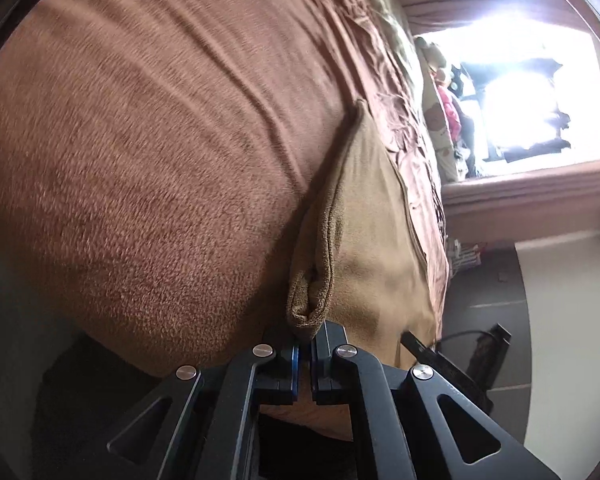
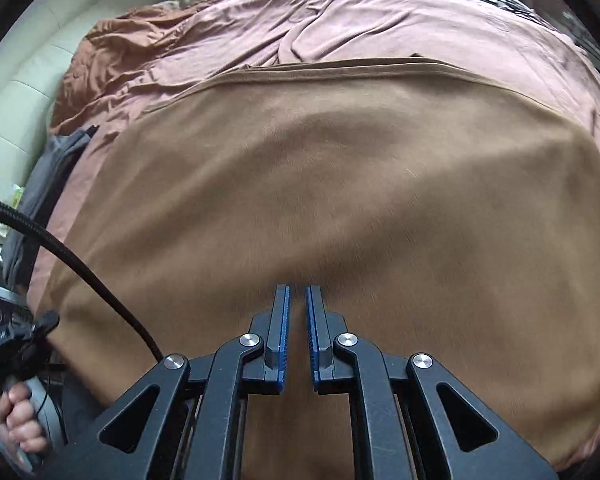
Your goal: Fold small clothes
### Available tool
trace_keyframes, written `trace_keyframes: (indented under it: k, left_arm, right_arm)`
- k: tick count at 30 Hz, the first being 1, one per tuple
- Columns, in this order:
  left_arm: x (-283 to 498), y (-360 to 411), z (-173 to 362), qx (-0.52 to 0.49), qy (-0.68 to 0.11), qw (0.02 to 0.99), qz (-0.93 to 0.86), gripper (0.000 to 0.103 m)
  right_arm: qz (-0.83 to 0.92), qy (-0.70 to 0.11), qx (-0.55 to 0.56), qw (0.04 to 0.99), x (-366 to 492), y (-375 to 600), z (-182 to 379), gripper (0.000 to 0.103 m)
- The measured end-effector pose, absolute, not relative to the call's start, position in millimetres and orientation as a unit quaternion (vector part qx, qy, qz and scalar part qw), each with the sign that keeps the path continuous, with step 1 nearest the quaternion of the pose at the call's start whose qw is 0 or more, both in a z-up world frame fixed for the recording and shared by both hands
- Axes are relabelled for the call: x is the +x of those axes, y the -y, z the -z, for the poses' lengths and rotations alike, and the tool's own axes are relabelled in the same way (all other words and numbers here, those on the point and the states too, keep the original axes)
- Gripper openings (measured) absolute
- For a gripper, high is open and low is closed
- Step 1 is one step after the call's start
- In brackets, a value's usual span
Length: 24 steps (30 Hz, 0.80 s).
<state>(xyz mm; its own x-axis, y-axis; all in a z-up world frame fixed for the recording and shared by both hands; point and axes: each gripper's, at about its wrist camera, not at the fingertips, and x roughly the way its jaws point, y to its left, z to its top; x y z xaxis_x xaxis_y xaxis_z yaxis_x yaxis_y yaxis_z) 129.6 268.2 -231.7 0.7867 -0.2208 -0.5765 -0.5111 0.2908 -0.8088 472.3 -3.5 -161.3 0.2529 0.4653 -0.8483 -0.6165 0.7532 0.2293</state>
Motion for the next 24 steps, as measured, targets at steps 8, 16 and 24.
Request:
trace_keyframes:
  k: [8,16,24]
  left_arm:
    - [125.3,-265.2,239.9,-0.600,-0.310,0.728,-0.115,0.003]
    - [121.3,-261.5,244.7,-0.612,-0.302,0.720,-0.128,0.004]
    - [117.3,-259.4,245.8,-0.614,-0.298,0.720,-0.126,0.004]
  right_arm:
    - [-0.333,-0.504,-0.079,0.793,517.6,-44.0,165.5,0.006]
    - [-0.326,-0.502,-0.071,0.798,571.0,-69.3,168.3,0.006]
    - [-0.308,-0.501,-0.066,0.806,594.8,-77.0,166.9,0.006]
